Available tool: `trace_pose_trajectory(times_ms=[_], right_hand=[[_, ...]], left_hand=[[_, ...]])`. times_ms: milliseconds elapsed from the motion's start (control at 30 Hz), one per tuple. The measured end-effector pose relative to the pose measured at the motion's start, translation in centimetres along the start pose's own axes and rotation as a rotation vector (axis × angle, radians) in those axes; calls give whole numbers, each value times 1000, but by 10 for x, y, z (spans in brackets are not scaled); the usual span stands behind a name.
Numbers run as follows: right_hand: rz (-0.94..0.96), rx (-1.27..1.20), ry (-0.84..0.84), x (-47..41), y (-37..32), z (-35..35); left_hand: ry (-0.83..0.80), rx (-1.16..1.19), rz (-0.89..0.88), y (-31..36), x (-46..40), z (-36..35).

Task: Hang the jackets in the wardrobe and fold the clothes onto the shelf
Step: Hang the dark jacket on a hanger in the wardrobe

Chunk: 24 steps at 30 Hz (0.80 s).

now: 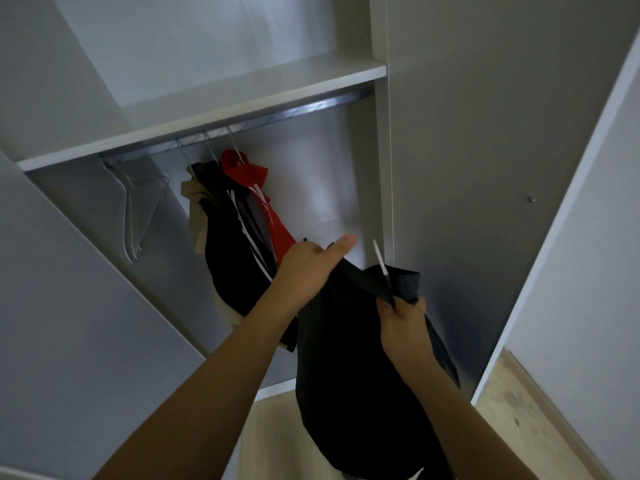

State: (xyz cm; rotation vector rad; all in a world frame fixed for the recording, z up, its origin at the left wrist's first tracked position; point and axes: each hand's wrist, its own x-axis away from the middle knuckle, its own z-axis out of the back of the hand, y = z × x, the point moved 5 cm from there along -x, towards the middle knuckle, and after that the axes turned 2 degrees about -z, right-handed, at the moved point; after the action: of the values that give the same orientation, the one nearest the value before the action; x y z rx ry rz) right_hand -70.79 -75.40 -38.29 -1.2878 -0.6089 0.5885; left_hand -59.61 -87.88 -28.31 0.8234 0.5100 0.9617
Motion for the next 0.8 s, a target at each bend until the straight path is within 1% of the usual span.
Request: trace_pose_trajectory(times_ms=[100, 167, 200, 233, 300, 367, 433, 500, 633, 733, 800], right_hand=[[24, 7, -35, 0, 0, -3], [14, -7, -115, -2, -1, -3], [-14, -53, -158, -3, -1, -1], [-49, -109, -176, -5, -2, 5], [-97, -242, -132, -12, -4, 24], [-65, -314, -112, -15, -12, 39], [14, -296, -169, -13, -23, 40], [104, -229, -236, -7, -36, 31], [253, -91, -320, 0, -50, 11], [326, -24, -277, -2, -54, 8], [335, -8, -237, -6, -54, 9]], left_hand=[[17, -178, -54, 10, -8, -6], [52, -353, -161, 14, -8, -5], [57, -411, -249, 18, -5, -2], [21, -446, -355, 22, -1, 1], [-138, -506, -587, 28, 9, 5], [-235, -587, -765, 34, 21, 9], [-262, -643, -866, 41, 30, 12], [-267, -657, -903, 45, 35, 13], [-240, -569, -856, 47, 35, 13], [-239, -473, -799, 41, 35, 14], [-227, -403, -766, 37, 37, 13]])
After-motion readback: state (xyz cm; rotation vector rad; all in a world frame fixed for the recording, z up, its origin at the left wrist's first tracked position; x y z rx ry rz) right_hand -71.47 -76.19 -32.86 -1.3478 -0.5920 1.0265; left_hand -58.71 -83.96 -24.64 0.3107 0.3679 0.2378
